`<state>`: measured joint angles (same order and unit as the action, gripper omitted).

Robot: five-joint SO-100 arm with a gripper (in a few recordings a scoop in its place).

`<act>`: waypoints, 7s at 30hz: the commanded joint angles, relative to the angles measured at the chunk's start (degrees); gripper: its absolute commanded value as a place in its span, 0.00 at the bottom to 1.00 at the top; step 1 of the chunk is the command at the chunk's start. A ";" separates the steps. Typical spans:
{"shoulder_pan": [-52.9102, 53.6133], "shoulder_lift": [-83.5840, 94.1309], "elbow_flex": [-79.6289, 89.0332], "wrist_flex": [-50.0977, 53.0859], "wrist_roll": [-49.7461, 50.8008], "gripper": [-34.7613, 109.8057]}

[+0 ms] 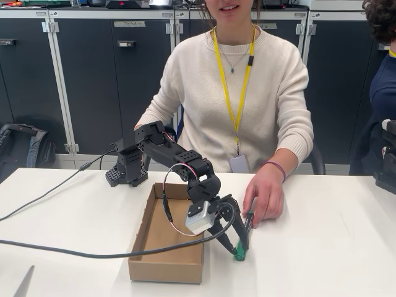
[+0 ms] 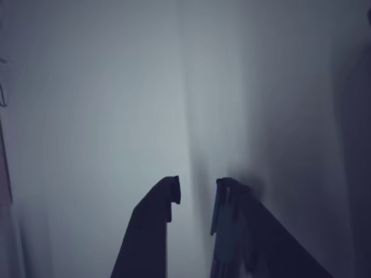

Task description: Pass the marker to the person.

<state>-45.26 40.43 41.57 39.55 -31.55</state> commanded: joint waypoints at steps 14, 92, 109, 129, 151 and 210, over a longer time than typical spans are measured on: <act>-2.37 12.66 7.29 5.27 8.00 0.38; 5.80 5.54 7.56 26.63 33.57 0.41; 11.95 2.29 2.46 28.21 26.98 0.38; 14.15 2.72 4.31 26.37 21.27 0.36; 16.44 3.60 9.05 38.06 26.54 0.40; 17.58 -7.12 -7.38 51.86 26.98 0.40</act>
<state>-34.01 40.96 35.60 86.84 -3.60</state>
